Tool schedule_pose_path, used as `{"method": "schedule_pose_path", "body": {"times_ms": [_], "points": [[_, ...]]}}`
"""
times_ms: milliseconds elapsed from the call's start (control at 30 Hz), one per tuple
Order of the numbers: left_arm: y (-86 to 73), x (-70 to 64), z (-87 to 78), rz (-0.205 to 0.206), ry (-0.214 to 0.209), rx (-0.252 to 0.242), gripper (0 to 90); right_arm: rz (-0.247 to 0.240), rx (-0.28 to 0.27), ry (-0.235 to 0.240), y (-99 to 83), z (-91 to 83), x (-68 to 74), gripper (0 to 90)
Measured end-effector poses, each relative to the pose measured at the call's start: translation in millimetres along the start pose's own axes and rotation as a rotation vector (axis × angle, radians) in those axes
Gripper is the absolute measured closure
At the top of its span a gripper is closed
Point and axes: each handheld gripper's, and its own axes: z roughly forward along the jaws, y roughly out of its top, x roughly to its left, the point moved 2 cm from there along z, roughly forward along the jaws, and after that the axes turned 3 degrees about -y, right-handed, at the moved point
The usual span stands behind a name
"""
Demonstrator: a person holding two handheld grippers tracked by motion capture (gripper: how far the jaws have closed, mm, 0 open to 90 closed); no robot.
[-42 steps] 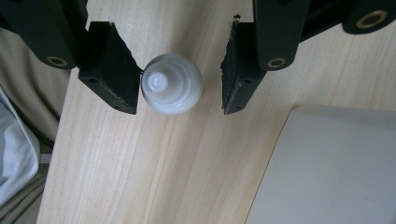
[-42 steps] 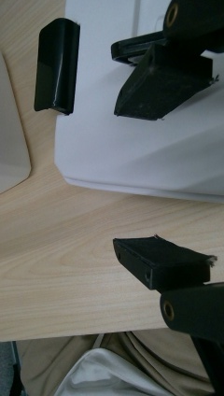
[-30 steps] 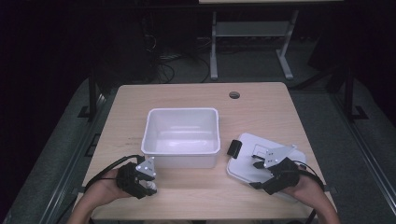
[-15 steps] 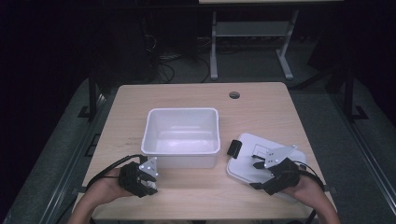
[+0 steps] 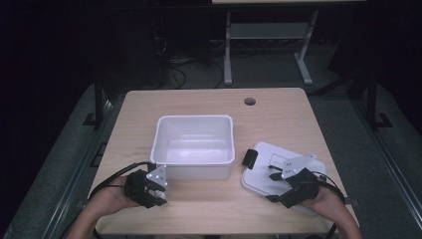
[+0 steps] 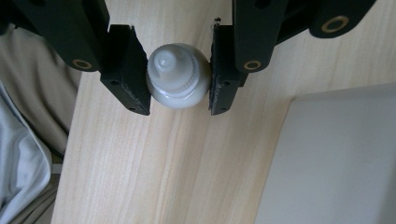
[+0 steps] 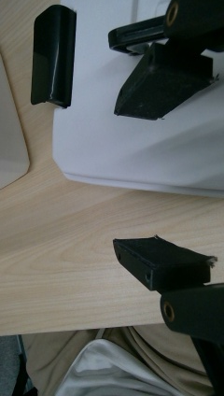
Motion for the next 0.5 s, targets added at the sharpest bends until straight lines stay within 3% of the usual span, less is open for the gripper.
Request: {"method": "schedule_pose_path", "body": {"times_ms": [500], "points": [[4.3, -1.5, -22.5, 0.011, 0.005, 0.0, 60.0, 0.011, -0.014, -0.001, -1.1, -1.9, -0.6, 29.0]]}}
